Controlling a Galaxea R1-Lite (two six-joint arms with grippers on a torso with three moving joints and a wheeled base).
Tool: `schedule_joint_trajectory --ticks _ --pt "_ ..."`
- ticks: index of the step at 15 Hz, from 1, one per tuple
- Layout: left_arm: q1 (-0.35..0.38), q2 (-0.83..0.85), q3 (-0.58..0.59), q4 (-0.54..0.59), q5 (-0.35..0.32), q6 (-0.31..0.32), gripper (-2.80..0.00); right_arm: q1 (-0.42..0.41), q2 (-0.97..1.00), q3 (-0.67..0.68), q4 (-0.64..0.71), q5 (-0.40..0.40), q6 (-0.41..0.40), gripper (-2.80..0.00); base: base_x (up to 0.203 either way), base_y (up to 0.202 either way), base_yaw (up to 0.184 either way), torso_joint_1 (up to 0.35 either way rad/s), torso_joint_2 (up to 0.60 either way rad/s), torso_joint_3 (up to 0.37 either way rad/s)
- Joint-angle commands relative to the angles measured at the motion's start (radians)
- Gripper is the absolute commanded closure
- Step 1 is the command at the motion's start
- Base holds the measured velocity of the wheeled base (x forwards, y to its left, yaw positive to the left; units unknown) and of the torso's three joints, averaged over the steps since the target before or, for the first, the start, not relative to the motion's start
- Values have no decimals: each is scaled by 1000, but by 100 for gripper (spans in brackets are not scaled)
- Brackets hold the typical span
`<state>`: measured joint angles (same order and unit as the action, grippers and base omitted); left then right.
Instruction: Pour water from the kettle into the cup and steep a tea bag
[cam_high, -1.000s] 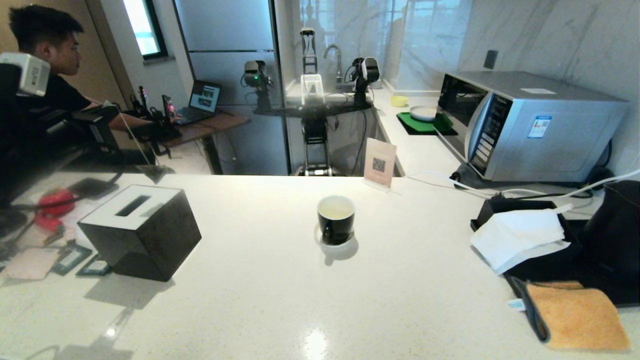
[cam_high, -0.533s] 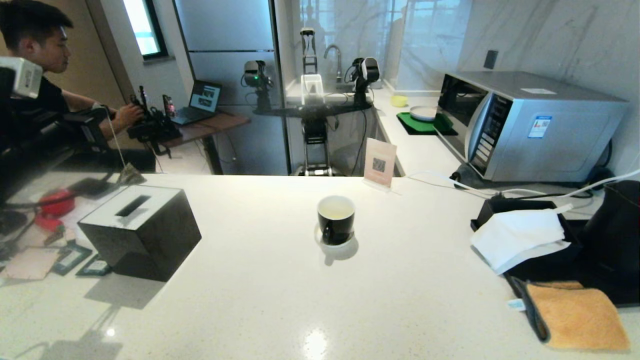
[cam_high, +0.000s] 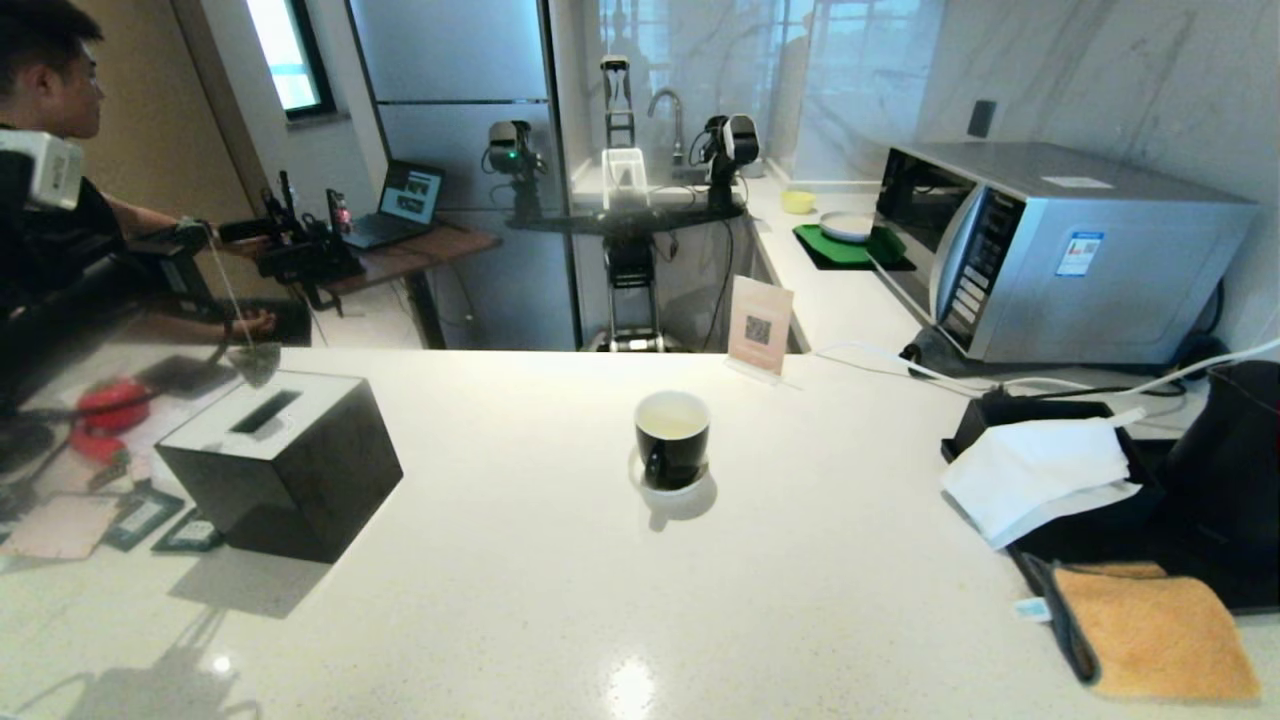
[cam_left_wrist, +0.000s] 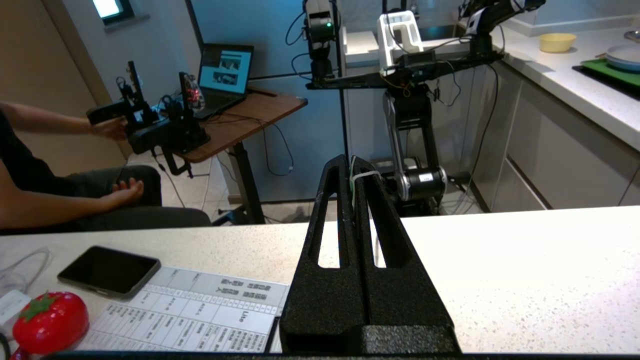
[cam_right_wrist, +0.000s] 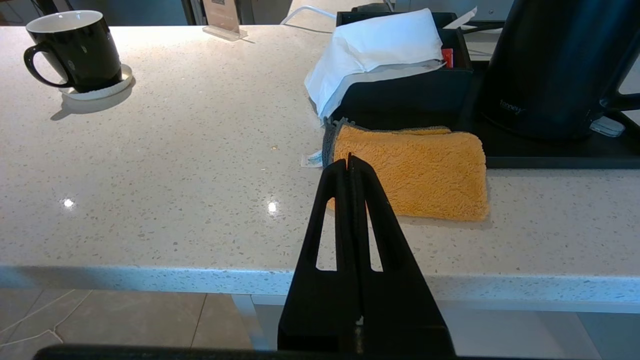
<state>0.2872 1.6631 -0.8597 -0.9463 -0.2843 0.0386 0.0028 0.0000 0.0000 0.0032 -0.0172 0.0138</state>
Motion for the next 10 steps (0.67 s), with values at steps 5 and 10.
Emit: schedule_joint_trajectory --ticks 5,10 --pt "20 83 5 -83 -3 -14 0 0 2 0 0 0 0 0 0 0 0 0 0 0" --pt "69 110 4 -97 -59 -16 0 0 2 0 0 0 0 0 0 0 0 0 0 0"
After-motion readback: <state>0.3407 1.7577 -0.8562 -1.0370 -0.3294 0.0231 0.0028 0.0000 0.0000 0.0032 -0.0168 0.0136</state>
